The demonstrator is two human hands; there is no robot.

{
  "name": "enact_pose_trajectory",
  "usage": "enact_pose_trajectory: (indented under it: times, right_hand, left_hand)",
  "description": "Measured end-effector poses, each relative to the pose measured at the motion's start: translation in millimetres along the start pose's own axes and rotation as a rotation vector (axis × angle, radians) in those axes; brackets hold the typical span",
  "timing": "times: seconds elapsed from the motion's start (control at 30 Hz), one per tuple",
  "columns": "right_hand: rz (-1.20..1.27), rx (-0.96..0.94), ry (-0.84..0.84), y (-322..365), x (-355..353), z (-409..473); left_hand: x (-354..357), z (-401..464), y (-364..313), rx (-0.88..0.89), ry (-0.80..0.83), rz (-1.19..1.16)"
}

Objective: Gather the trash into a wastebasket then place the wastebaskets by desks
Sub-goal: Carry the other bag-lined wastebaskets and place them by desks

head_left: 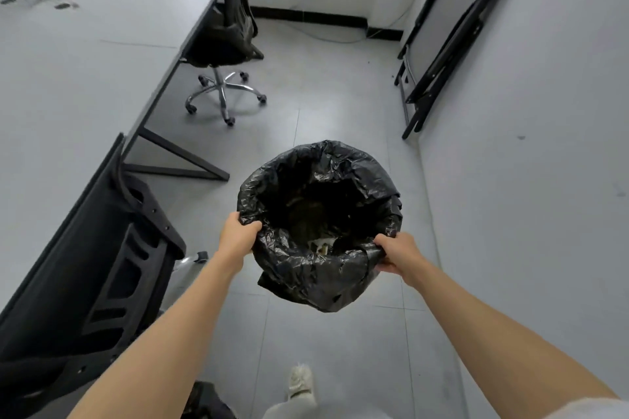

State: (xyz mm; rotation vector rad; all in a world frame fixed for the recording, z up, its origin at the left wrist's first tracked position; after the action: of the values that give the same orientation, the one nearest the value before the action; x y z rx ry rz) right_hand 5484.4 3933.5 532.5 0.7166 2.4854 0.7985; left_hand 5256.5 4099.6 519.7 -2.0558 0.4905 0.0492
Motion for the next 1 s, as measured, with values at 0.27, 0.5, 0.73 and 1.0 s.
enact_pose_trajectory:
  times: [0.27, 0.5, 0.73, 1.0]
  right_hand:
    - [0.052, -0.063, -0.037, 130, 0, 115]
    - [0.098, -0.042, -0.003, 267, -21, 258]
    - [0.123, -0.075, -0.024, 402, -33, 363]
    - [0.088, -0.048, -0.010, 546, -13, 503]
  left_hand:
    - [54, 134, -112, 0.073, -0.009, -0.010]
    - [134, 265, -218, 0.052, -0.010, -0.015]
    - [187, 366, -323, 0.087, -0.036, -0.016]
    - [237, 533, -405, 0.048, -0.062, -0.009]
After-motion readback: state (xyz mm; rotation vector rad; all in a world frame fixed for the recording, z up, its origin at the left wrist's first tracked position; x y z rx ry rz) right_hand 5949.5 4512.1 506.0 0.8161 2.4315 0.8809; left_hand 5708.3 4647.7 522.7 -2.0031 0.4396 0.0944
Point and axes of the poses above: each hand's wrist, its own z-axis towards the middle knuckle, its own x-axis out of the palm, y = z × x, the point moved 2 cm from there along z, towards the middle knuckle, and after that the axes turned 4 degrees about x, right-handed, at the moved point
